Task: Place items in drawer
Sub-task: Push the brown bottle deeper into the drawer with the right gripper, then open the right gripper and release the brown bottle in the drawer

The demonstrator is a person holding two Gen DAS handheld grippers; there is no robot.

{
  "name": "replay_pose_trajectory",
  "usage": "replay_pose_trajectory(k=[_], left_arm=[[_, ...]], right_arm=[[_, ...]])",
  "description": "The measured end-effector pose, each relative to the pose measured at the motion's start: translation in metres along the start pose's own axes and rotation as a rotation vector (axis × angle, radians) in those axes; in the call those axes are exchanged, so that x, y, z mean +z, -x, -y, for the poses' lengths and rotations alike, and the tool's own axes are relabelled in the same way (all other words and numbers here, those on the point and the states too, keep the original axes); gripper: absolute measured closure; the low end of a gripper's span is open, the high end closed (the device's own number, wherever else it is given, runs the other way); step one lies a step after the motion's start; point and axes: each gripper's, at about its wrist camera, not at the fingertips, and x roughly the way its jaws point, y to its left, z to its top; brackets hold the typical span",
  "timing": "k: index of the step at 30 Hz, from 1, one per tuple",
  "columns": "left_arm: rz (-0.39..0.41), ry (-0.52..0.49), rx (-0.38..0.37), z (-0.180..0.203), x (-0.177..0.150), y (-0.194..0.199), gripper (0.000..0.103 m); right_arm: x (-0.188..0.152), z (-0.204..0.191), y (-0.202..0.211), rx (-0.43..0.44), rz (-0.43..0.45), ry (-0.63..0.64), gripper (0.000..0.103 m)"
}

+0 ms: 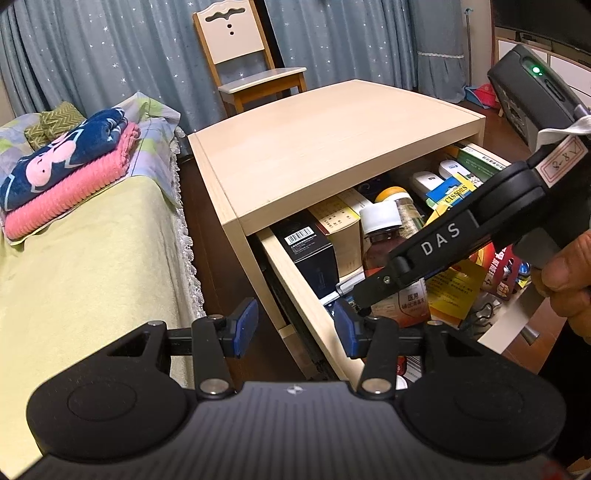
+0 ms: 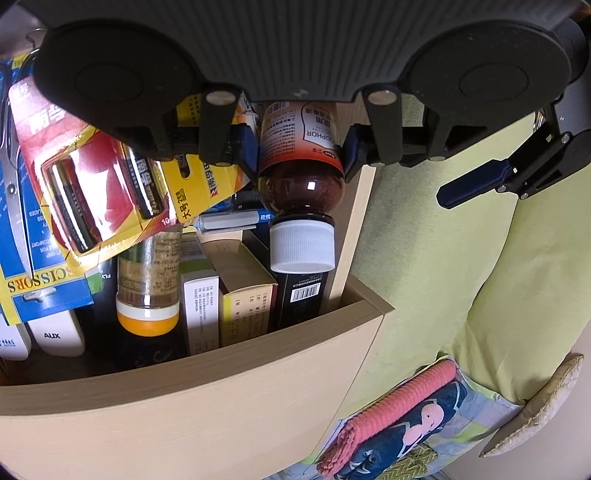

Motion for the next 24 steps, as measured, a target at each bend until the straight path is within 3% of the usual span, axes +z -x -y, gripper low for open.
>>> replay_pose_trajectory(k=[21, 24], left_arm=[[0.002, 0.009, -0.01, 0.0, -0.0012, -0.0009, 0.051], [0.002, 0.01, -0.011, 0.0004, -0.0012, -0.0008, 0.051]], right_arm=[[0.0032, 0.0009, 0.002, -0.011, 0.017, -0.005, 0.06], [0.0031, 0.0011, 0.0014, -0.011, 0.022, -0.009, 0.056]])
